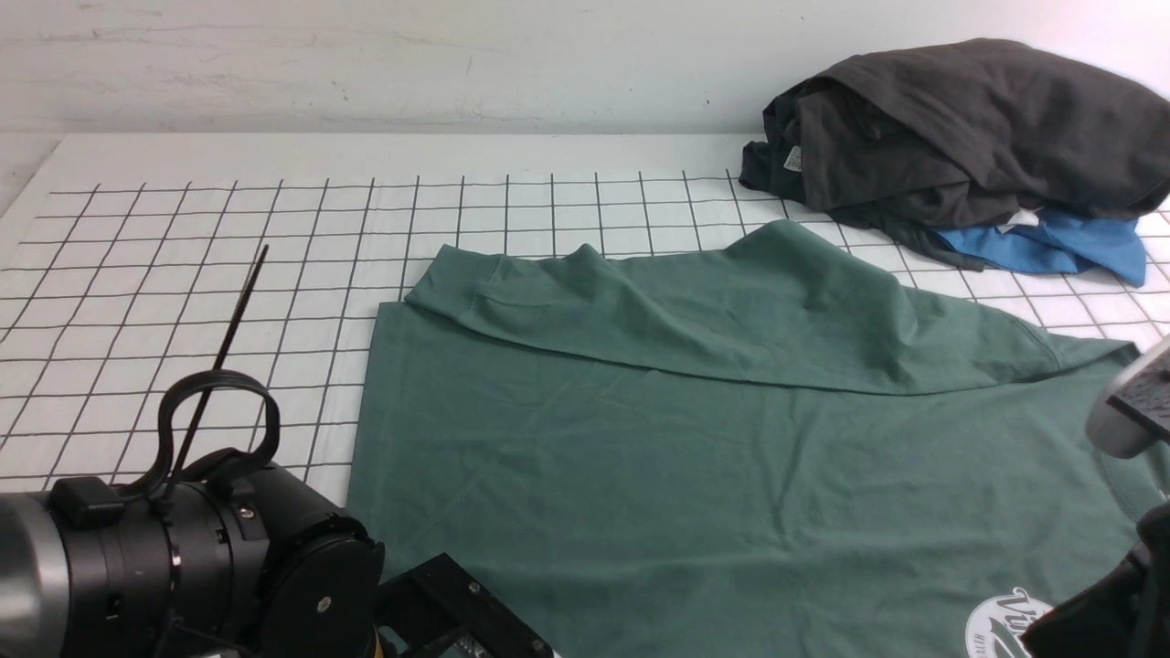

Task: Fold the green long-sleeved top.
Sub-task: Use the left arm to drag and place the cuff at the centered position on the left edge of the fabric

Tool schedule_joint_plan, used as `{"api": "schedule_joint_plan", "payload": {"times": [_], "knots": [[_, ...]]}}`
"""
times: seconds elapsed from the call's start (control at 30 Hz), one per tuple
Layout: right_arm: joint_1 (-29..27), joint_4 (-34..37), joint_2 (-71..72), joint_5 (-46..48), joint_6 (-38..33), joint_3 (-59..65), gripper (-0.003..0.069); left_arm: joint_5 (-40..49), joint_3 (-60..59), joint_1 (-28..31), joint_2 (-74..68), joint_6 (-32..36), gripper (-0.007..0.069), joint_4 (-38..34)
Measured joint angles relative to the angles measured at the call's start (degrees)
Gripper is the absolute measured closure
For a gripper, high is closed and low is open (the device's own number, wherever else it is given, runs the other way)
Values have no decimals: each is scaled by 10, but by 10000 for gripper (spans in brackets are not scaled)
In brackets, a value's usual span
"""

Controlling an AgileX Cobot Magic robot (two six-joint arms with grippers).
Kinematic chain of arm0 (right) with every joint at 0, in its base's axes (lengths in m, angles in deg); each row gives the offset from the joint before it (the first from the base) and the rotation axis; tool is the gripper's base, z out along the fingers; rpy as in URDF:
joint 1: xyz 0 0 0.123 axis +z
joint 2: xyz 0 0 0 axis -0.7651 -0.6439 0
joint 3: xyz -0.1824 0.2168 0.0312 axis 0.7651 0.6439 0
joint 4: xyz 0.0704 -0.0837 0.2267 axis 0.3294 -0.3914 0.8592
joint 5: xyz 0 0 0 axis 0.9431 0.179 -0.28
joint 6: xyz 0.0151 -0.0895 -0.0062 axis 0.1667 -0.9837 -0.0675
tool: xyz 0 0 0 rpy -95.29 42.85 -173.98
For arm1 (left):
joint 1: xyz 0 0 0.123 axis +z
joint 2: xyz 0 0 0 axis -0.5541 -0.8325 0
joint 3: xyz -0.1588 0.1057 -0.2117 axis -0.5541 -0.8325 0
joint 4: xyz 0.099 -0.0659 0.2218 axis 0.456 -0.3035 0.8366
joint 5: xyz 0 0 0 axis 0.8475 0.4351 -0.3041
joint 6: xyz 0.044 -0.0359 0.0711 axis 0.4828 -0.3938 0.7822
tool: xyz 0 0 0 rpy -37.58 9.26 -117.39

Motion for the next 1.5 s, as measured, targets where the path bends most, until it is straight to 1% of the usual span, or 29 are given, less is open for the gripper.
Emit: {"api": "schedule_joint_plan", "payload": {"times": [0.07, 0.27, 0.37, 0.5, 0.53, 0.57, 0.7, 0.8, 0.9, 0.93, 0.97, 1.07, 1.2, 1.33, 1.5], "knots": [[0, 0, 0, 0, -3, 0, 673, 0, 0, 0, 0, 0, 622, 0], [0, 2, 0, 0, -12, 0, 673, 15, 13, -1, 30, 0, 622, -14], [0, 2, 0, -1, -12, 0, 673, 39, 46, -1, 67, 1, 622, -23], [0, 2, 0, -2, -12, 0, 673, 71, 96, -1, 98, 3, 622, -16], [0, 2, 0, -2, -13, 0, 673, 91, 124, -1, 102, 6, 622, 2], [0, 2, 0, -2, -13, 0, 673, 91, 127, -1, 102, 6, 622, 2], [0, -2, 0, -2, -13, 0, 673, 126, 207, 3, 84, 3, 622, 84], [0, -16, 0, -2, -1, 0, 673, 142, 260, 25, 52, 0, 622, 111], [0, -45, 0, -2, 24, 0, 673, 152, 312, 65, 1, 0, 622, 118], [0, -52, 0, -2, 27, 0, 673, 152, 318, 71, -6, 1, 621, 118], [0, -68, 0, -2, 42, 0, 673, 152, 341, 93, -37, 4, 621, 117], [0, -98, 0, -8, 69, 0, 673, 151, 370, 128, -95, 19, 621, 111], [0, -117, 0, -25, 91, 0, 673, 147, 385, 149, -147, 38, 619, 102], [0, -133, 0, -45, 106, 0, 673, 132, 398, 165, -196, 45, 588, 100], [0, -155, -27, -57, 124, -19, 673, 128, 448, 191, -228, 46, 419, 91]]}}
